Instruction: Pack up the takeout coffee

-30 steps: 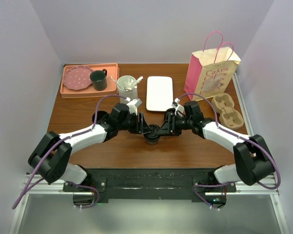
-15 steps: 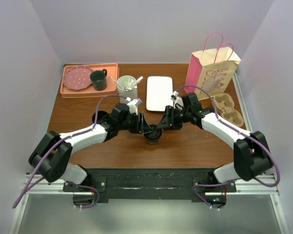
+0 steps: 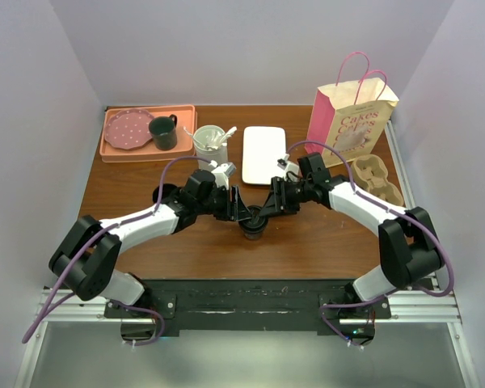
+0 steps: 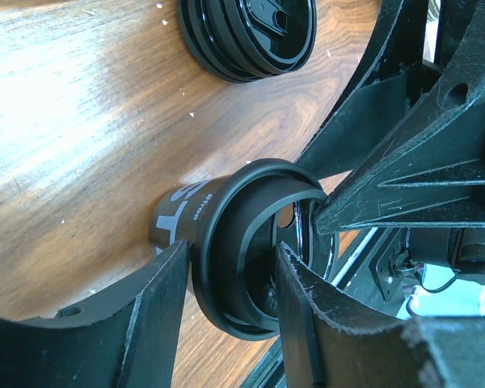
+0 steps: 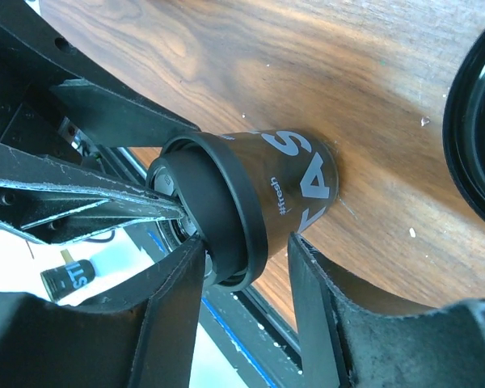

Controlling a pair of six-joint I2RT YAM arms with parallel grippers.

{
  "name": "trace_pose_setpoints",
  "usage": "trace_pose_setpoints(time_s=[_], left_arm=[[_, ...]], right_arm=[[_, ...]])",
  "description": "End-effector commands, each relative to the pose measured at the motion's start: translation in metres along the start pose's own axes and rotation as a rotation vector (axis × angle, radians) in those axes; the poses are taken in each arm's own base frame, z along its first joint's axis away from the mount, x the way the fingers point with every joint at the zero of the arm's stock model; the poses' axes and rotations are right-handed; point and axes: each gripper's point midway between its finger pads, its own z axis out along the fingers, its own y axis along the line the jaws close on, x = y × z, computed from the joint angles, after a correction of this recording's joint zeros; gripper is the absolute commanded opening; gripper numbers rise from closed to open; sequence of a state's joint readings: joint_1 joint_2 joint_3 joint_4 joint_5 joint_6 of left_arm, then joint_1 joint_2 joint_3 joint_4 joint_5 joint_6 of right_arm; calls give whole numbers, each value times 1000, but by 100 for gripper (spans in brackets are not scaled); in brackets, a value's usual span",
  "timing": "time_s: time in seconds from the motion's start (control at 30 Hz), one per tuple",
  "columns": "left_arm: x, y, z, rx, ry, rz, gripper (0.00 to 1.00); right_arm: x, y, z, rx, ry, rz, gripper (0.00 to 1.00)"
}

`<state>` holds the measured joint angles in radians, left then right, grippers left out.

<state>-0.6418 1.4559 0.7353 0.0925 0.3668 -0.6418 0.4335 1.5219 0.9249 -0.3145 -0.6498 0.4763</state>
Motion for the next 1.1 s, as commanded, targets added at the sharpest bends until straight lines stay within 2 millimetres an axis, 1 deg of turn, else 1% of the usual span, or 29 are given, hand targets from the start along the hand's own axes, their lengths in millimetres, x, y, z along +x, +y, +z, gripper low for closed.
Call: trace_pose_setpoints(time_s=[0.0, 0.1, 0.17, 0.23, 0.27, 0.3, 0.43, 0.47, 0.57, 0.6, 0.67, 0.7, 0.77, 0.8, 0.87, 0.9, 0.93, 1.07], left_arm=[[66, 62, -3, -229, 207, -12, 49], [67, 62, -3, -229, 209, -12, 49], [66, 61, -3, -229, 210, -12, 49], [67, 61, -2, -228, 211, -11, 49], [68, 61, -2, -229, 214, -11, 49], [68, 61, -2, -230, 215, -11, 49], [68, 62, -1, -232, 216, -9, 49], [68, 62, -2, -235, 214, -9, 49], [69, 63, -2, -238, 216, -8, 48], [69, 64, -2, -242, 217, -10, 48], [70, 66, -2, -249, 220, -10, 48], [72, 67, -3, -252, 225, -11, 48], [74, 68, -3, -257, 230, -10, 48], [75, 69, -3, -258, 234, -13, 48], [75, 68, -3, -257, 232, -16, 49], [75, 69, -3, -260, 230, -18, 49], [75, 69, -2, -259, 231, -19, 49], [76, 72, -2, -272, 240, -20, 49]], right_arm=[[-15, -1, 4, 16, -22, -83, 51], [-19, 2, 3, 10, -29, -111, 53], [-21, 3, 1, 11, -33, -128, 53], [-25, 6, 0, 7, -42, -156, 49], [-25, 6, 0, 4, -43, -163, 45], [-27, 7, -1, 4, -48, -169, 44], [-26, 7, 0, -1, -46, -192, 37], [-26, 5, 0, 1, -46, -192, 33], [-16, -2, 3, 11, -24, -177, 28], [-7, -9, 4, 20, -10, -161, 28], [0, -16, 7, 31, -7, -140, 26], [14, -26, 10, 42, 16, -113, 25], [22, -31, 15, 34, 21, -84, 25], [33, -38, 18, 45, 38, -65, 25], [38, -47, 21, 62, 41, -45, 24], [46, -52, 22, 67, 54, -31, 24], [46, -53, 24, 67, 51, -30, 23], [58, -69, 29, 111, 84, 6, 21]])
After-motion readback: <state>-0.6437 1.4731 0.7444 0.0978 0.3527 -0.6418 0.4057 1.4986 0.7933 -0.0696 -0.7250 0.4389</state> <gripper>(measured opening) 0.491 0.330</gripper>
